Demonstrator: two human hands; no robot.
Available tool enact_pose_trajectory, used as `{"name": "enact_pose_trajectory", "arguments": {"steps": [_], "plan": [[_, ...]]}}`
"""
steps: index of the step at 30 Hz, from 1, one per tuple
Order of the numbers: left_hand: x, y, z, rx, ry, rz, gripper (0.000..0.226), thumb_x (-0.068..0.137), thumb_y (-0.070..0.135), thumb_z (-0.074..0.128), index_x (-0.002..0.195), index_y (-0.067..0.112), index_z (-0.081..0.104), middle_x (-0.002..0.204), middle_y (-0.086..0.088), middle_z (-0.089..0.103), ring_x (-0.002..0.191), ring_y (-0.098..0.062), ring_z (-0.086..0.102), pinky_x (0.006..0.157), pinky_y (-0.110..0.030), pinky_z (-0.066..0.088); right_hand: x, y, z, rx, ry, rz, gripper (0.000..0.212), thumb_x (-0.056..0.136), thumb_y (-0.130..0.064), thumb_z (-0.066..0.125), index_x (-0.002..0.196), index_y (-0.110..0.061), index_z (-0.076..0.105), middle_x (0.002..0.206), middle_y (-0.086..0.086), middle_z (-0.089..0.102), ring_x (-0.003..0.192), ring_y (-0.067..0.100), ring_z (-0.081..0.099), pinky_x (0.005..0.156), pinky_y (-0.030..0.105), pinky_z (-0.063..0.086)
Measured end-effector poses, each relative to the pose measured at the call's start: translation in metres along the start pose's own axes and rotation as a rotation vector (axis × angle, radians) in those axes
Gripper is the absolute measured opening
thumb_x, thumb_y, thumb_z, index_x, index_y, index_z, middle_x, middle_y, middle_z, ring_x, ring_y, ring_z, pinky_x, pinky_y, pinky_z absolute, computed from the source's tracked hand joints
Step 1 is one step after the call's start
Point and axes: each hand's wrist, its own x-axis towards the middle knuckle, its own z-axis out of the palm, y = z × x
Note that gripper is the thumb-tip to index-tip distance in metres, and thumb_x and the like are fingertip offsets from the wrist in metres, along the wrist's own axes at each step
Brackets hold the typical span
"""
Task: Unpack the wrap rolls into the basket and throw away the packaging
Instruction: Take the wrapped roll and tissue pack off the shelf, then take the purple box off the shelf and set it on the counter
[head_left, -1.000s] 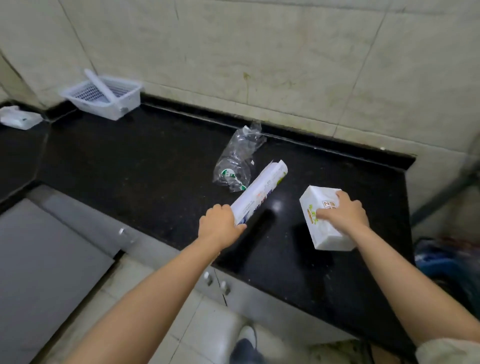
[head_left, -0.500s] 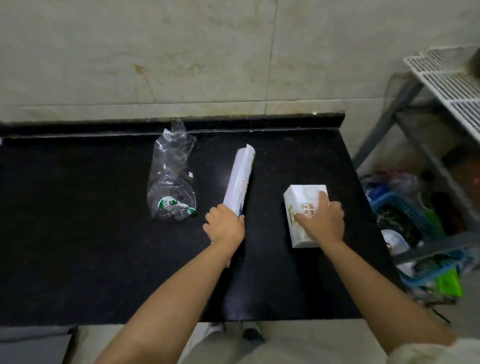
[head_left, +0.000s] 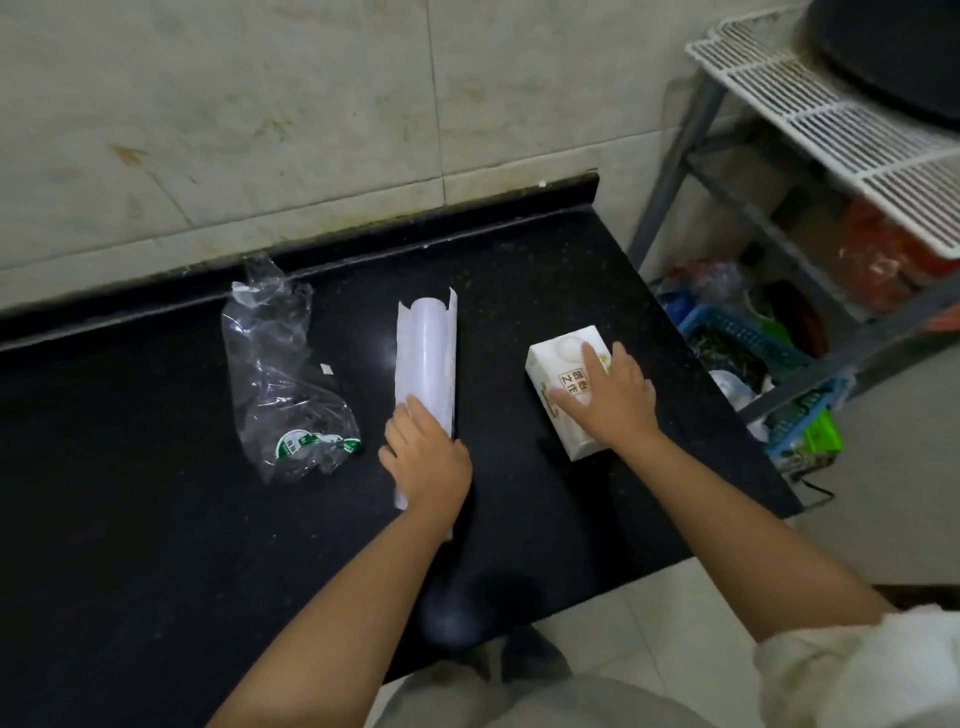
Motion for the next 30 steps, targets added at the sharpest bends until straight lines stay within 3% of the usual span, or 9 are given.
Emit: {"name": "enact_pose_trajectory", "arguments": {"steps": [6,10,12,15,23,30], "plan": [[-0.001,0.029,-0.019,0.149,0.014,0.55,0.054,0.091,0.021,0.044,0.143,0.016,0.029,0.153,-0.007,0.024,0.142,-0.02,0.018,0.117,-0.045,0.006,-0.027,0.02,-0.05,0.118,0.173,-0.039,0.065,0.091,-0.043,0.045,0.145,-0.017,0.02,0.156,0.014,0.016,0.144,0.028,0.014,0.116,0.043,0.017],[-0.008,0.106,-0.044,0.156,0.02,0.905,0.053,0.089,0.021,0.045,0.141,0.013,0.033,0.131,-0.006,0.049,0.12,-0.023,0.044,0.103,-0.033,0.031,-0.051,0.057,-0.103,0.155,0.343,-0.022,0.056,0.094,-0.035,0.042,0.142,-0.01,0.028,0.15,0.014,0.033,0.139,0.026,0.028,0.114,0.037,0.023],[-0.02,0.15,-0.058,0.174,0.019,1.051,0.049,0.09,0.023,0.044,0.137,0.01,0.037,0.123,-0.008,0.053,0.114,-0.025,0.047,0.096,-0.032,0.034,-0.062,0.08,-0.129,0.151,0.422,0.012,0.051,0.096,-0.031,0.041,0.141,-0.007,0.032,0.146,0.014,0.039,0.135,0.027,0.034,0.111,0.036,0.027],[-0.044,0.212,-0.077,0.203,0.066,1.188,0.033,0.09,0.026,0.046,0.117,0.009,0.051,0.117,-0.011,0.058,0.112,-0.029,0.05,0.093,-0.036,0.038,-0.074,0.118,-0.166,0.134,0.536,0.06,0.047,0.096,-0.028,0.04,0.138,-0.007,0.036,0.139,0.015,0.048,0.129,0.028,0.042,0.104,0.037,0.034],[-0.111,0.361,-0.098,0.093,0.182,1.276,0.035,0.089,0.03,0.049,0.113,0.006,0.058,0.114,-0.013,0.059,0.112,-0.03,0.051,0.092,-0.04,0.044,-0.079,0.236,-0.258,0.098,0.647,0.086,0.045,0.09,-0.027,0.053,0.13,-0.006,0.049,0.125,0.02,0.059,0.118,0.032,0.052,0.099,0.04,0.042],[-0.135,0.451,-0.096,0.076,0.189,1.003,0.033,0.086,0.027,0.051,0.11,0.006,0.06,0.114,-0.016,0.06,0.111,-0.033,0.054,0.088,-0.04,0.047,-0.061,0.319,-0.316,0.081,0.571,0.001,0.045,0.089,-0.032,0.048,0.13,-0.012,0.049,0.131,0.011,0.057,0.119,0.027,0.052,0.096,0.038,0.045]]}}
